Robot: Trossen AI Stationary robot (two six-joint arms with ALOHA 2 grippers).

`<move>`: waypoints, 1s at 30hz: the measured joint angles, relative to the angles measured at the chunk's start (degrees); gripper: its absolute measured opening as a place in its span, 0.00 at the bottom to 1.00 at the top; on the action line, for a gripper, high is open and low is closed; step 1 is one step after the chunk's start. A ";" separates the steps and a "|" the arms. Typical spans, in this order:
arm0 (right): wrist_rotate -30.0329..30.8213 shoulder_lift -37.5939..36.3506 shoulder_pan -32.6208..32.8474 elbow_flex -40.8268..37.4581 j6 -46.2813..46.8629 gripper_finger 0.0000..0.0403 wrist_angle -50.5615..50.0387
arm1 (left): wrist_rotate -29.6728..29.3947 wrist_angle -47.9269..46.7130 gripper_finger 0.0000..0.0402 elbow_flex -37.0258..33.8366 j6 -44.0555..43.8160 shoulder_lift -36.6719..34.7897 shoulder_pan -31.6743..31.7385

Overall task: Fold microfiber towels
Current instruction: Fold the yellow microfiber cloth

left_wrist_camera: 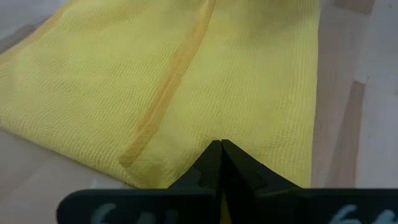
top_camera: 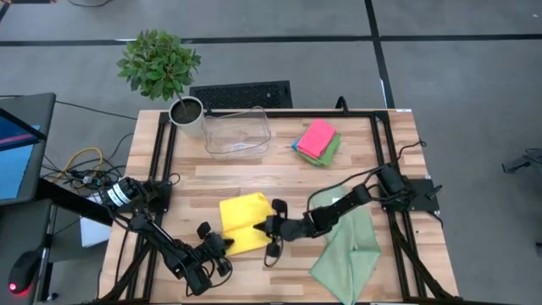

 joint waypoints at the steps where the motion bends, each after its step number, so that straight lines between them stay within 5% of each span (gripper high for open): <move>1: 0.05 0.87 -0.43 0.04 0.68 0.04 0.05 | 0.06 0.00 0.00 0.00 0.02 0.00 -0.09; 14: 0.54 9.03 -2.37 0.22 5.41 0.04 6.16 | 1.76 -2.76 0.00 2.63 2.10 -1.76 -1.37; 18: 0.40 9.10 -2.37 0.17 5.39 0.06 6.09 | -0.82 -10.52 0.00 5.89 1.33 -4.25 -1.87; 24: 0.30 9.14 -2.37 0.11 5.38 0.06 6.18 | -12.92 -12.27 0.00 5.50 0.70 -3.93 -3.19; 30: 0.17 9.16 -2.37 0.02 5.61 0.05 6.31 | -10.64 -10.50 0.00 2.00 -5.23 2.36 -1.60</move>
